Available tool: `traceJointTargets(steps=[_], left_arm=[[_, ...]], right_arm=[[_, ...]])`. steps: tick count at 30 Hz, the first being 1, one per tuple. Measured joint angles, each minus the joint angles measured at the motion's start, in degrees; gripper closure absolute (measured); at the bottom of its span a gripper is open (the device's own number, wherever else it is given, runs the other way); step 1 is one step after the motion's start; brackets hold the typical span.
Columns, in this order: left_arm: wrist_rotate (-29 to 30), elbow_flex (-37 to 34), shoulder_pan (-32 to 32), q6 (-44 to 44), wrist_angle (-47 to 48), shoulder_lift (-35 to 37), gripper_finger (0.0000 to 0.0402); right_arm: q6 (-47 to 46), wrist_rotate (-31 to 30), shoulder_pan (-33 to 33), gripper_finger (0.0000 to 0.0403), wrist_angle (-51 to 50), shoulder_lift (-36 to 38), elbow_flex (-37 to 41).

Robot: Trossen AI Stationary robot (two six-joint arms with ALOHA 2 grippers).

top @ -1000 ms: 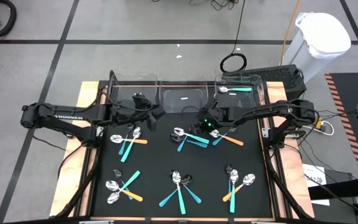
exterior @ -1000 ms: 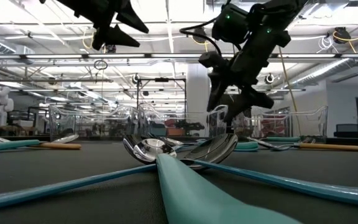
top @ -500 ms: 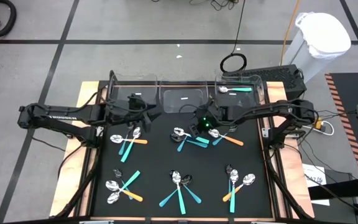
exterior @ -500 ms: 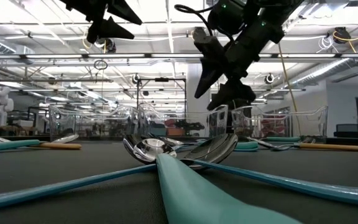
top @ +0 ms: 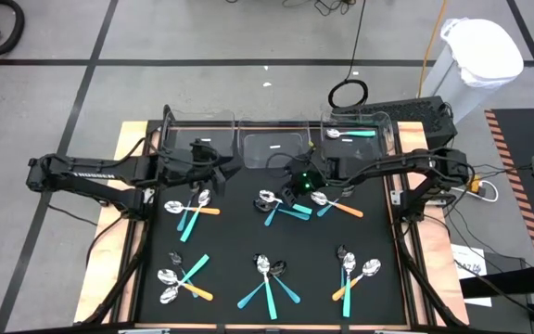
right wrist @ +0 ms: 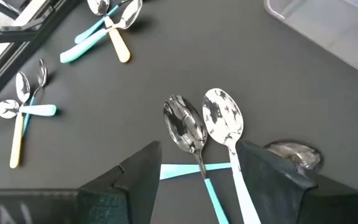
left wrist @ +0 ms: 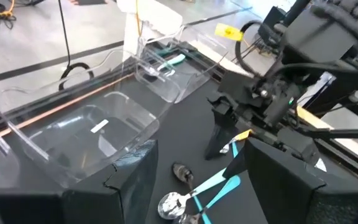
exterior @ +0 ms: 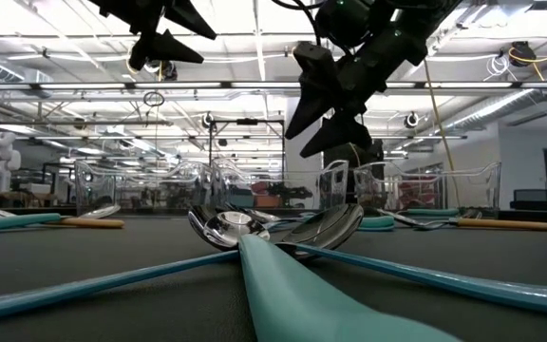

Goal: Sort silverware by color (type)
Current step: Put the light blue spoon into the middle transparent bin

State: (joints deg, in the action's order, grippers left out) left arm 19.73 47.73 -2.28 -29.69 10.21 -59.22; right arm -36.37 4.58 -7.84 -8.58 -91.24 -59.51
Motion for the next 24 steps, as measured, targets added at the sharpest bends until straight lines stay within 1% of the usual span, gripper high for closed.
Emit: traceJointTargets(steps=[3,7,9,12,20,22,24], left_arm=[[0.0,0.0,0.1,0.0,-0.1,0.0,0.0162],[0.1,0.0,-0.2,0.1,-0.2,0.0,0.0162],[0.2,0.0,-0.3,0.1,-0.2,0.0,0.0162],[0.1,0.0,-0.3,0.1,-0.2,0.0,0.0162],[-1.8,0.0,-0.2,0.1,0.0,0.0,0.0162],[-1.9,0.0,-0.2,0.1,0.0,0.0,0.0162],[-1.9,0.0,-0.2,0.1,0.0,0.0,0.0162]], right_arm=[[-2.6,-0.1,-0.1,0.0195,-0.5,-0.5,-0.1],[-5.8,-1.7,-0.4,0.0195,-4.1,-2.3,-0.2],[-5.9,-1.7,-0.4,0.0195,-5.6,-3.5,-0.1],[-6.0,-1.5,0.0,0.0195,-5.3,-5.1,-0.1],[-5.5,-1.5,0.4,0.0195,-5.4,-5.8,-0.1],[-4.5,-1.4,0.4,0.0195,-5.4,-5.8,-0.1],[-1.3,-1.4,0.4,0.0195,-5.0,-5.9,-0.1]])
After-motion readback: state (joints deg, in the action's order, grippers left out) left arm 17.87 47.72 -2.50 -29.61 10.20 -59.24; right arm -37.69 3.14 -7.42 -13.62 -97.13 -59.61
